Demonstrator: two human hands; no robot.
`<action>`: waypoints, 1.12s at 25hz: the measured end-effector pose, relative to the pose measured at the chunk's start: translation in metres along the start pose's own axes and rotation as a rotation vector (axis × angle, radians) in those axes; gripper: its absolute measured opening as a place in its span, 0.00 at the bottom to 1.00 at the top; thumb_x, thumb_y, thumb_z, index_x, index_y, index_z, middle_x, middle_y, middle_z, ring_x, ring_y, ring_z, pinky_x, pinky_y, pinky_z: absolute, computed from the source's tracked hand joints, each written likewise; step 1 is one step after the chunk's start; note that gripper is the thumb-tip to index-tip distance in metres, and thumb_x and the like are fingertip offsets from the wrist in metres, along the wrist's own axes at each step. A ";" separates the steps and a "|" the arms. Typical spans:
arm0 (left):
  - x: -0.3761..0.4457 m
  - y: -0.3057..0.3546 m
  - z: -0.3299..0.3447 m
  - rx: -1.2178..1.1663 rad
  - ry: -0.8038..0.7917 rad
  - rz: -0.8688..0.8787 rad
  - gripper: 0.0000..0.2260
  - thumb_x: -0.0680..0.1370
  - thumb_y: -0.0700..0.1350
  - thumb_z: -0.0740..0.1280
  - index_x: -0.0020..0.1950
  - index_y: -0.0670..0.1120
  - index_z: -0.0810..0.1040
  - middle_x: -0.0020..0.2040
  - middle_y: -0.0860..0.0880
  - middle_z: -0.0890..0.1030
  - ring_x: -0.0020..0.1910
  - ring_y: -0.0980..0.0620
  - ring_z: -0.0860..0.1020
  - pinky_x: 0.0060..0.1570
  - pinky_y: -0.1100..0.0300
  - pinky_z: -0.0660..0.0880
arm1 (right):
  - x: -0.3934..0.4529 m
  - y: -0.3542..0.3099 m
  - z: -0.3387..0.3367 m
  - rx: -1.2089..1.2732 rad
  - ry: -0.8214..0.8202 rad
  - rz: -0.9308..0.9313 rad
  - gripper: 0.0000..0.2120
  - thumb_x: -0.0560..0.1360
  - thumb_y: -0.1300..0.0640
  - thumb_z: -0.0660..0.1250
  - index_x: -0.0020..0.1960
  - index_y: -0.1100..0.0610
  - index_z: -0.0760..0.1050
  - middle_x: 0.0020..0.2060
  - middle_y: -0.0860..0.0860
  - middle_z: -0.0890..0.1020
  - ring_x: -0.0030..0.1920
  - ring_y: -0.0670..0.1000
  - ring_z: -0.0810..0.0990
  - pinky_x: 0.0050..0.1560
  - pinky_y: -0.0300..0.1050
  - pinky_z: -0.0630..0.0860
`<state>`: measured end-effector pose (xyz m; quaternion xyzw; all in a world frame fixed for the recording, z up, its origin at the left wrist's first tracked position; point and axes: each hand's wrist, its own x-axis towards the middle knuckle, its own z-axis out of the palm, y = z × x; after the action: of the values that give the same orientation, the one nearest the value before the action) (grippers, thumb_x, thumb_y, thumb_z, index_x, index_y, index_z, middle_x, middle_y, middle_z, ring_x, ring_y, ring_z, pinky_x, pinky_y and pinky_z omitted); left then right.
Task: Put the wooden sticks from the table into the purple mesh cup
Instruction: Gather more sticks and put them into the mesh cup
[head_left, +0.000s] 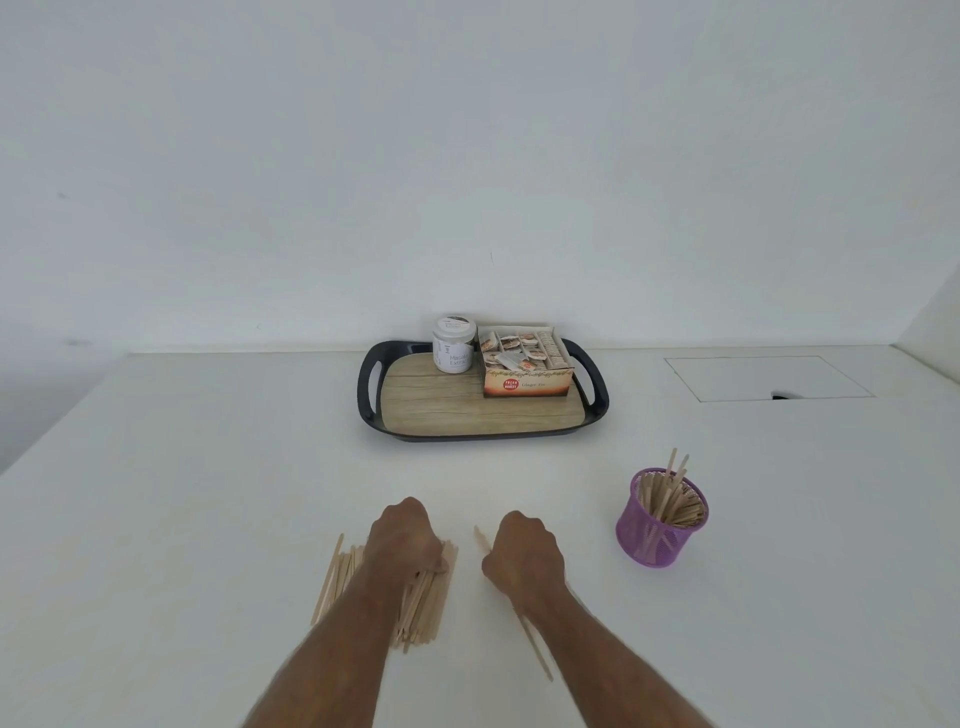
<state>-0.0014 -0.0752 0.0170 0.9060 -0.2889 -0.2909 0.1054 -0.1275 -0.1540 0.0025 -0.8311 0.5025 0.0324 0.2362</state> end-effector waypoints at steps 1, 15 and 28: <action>0.000 -0.001 0.000 -0.014 0.004 0.005 0.14 0.67 0.44 0.82 0.41 0.43 0.78 0.41 0.46 0.85 0.40 0.47 0.86 0.44 0.57 0.84 | 0.000 0.000 0.001 -0.006 0.003 -0.009 0.11 0.66 0.62 0.66 0.34 0.54 0.64 0.31 0.48 0.72 0.37 0.53 0.76 0.36 0.41 0.72; -0.007 0.016 -0.016 -0.372 0.190 0.166 0.10 0.69 0.43 0.80 0.38 0.47 0.80 0.39 0.50 0.84 0.39 0.49 0.84 0.48 0.50 0.84 | 0.009 0.030 -0.023 0.373 -0.063 -0.023 0.16 0.68 0.59 0.64 0.26 0.53 0.60 0.24 0.51 0.64 0.26 0.51 0.62 0.30 0.40 0.62; -0.023 0.102 0.003 -0.976 0.192 0.432 0.06 0.74 0.38 0.77 0.45 0.46 0.81 0.40 0.46 0.86 0.43 0.45 0.85 0.48 0.46 0.85 | -0.002 0.072 -0.095 0.756 0.374 -0.164 0.05 0.75 0.62 0.69 0.47 0.53 0.77 0.37 0.46 0.86 0.42 0.45 0.84 0.44 0.43 0.79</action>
<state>-0.0658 -0.1447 0.0622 0.6942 -0.2890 -0.2790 0.5973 -0.2073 -0.2205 0.0616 -0.7149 0.4454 -0.3240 0.4308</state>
